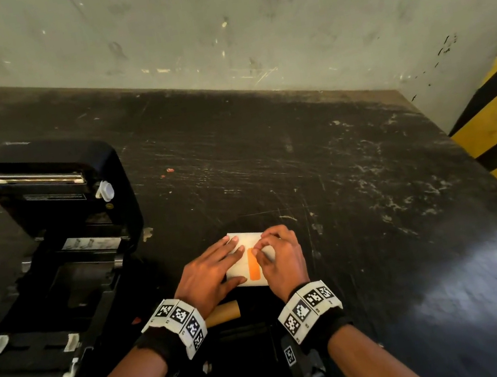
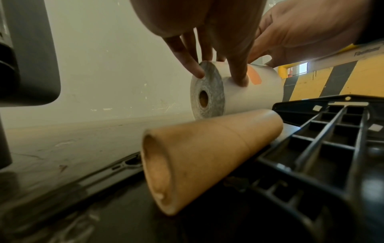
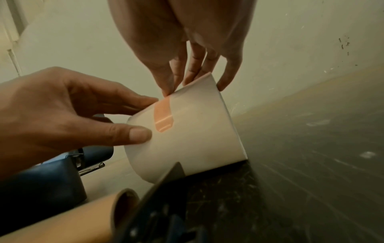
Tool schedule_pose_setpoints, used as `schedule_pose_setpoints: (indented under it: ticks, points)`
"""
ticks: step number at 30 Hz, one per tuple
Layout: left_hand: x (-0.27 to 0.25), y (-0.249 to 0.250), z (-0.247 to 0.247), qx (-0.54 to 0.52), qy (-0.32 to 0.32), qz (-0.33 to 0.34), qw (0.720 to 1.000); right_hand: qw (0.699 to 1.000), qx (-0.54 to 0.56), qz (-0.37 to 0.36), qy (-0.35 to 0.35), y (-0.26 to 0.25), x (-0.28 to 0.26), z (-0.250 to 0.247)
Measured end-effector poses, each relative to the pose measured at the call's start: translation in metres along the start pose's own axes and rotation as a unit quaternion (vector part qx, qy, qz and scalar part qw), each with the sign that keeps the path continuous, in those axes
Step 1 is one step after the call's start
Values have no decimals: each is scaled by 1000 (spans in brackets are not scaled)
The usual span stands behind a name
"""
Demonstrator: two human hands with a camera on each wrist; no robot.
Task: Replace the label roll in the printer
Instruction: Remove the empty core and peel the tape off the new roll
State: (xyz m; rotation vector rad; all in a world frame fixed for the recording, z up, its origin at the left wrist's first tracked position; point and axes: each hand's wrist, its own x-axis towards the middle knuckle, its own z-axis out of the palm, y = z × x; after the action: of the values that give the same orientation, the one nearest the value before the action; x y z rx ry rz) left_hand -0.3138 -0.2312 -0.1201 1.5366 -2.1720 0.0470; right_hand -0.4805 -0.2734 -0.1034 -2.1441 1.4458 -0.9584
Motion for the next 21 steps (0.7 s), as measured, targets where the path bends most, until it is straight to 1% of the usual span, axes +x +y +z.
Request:
schedule_pose_setpoints:
  ticks: [3,6,8,12,16,21]
  points:
    - [-1,-1,2,-9,0,-5,1000,1000,5,-14,-10,0,0,-4]
    - [-1,-1,2,-9,1,-5,1000,998,8,-29,-52,3,-2,-11]
    - [0,-2,3,-10,1,-5,1000,997,7,-35,-67,4,-3,-16]
    - [0,-4,3,-20,2,-8,1000,994,-41,-41,-92,4,-6,-18]
    - [0,-3,3,-16,3,-5,1000,993,-59,-59,-80,5,-9,-16]
    - [0,-1,1,-14,1,-6,1000,998,-17,-31,-49,4,-4,-12]
